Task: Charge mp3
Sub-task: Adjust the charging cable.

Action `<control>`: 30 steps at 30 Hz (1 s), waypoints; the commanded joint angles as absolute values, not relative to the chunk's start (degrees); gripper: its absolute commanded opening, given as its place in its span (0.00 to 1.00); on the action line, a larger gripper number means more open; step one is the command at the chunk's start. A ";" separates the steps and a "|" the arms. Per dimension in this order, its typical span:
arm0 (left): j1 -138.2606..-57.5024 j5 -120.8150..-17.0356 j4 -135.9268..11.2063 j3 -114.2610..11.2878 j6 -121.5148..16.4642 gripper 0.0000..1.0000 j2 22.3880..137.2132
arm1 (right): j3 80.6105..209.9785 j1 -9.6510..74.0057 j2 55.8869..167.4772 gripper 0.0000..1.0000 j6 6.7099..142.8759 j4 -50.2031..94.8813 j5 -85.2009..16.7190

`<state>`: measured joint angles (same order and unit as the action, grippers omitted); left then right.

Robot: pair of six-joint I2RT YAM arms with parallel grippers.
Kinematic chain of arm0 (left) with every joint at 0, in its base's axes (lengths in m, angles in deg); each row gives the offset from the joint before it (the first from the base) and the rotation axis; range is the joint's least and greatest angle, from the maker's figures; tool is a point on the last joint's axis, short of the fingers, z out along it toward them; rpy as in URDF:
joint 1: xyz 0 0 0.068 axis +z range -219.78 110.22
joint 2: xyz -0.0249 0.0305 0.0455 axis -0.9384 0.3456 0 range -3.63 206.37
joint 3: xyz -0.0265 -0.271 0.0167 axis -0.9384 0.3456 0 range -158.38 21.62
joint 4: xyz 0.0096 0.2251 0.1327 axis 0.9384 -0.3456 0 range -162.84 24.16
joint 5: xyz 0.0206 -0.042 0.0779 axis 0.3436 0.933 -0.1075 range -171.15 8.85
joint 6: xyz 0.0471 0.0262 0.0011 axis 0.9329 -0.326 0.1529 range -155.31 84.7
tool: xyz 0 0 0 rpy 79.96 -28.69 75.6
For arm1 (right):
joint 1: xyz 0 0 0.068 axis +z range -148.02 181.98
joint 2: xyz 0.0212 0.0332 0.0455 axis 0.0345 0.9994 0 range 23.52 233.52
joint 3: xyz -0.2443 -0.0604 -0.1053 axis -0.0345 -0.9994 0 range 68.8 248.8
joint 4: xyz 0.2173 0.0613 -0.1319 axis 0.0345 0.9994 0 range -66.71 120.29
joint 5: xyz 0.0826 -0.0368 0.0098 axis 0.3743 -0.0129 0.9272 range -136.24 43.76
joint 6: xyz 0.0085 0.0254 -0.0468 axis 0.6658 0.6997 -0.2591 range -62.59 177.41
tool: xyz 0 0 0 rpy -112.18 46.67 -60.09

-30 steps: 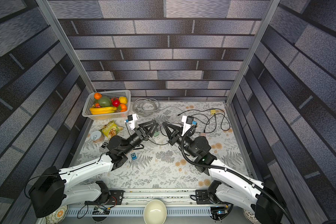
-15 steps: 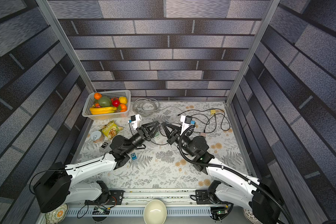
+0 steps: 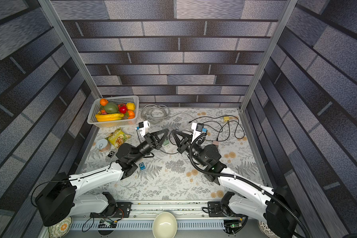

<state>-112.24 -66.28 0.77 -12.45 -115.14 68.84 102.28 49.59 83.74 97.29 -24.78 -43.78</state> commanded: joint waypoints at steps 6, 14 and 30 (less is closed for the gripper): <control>-110.65 -62.59 0.16 -12.75 -113.13 0.00 67.03 | 103.02 49.36 79.51 0.41 98.79 -17.46 -42.84; -110.30 -58.24 0.84 -14.20 -112.38 0.00 68.87 | 105.63 45.61 79.99 0.40 104.25 -13.58 -36.60; -110.04 -56.89 2.48 -13.63 -112.52 0.00 70.72 | 106.37 41.87 85.24 0.29 112.51 -20.08 -28.50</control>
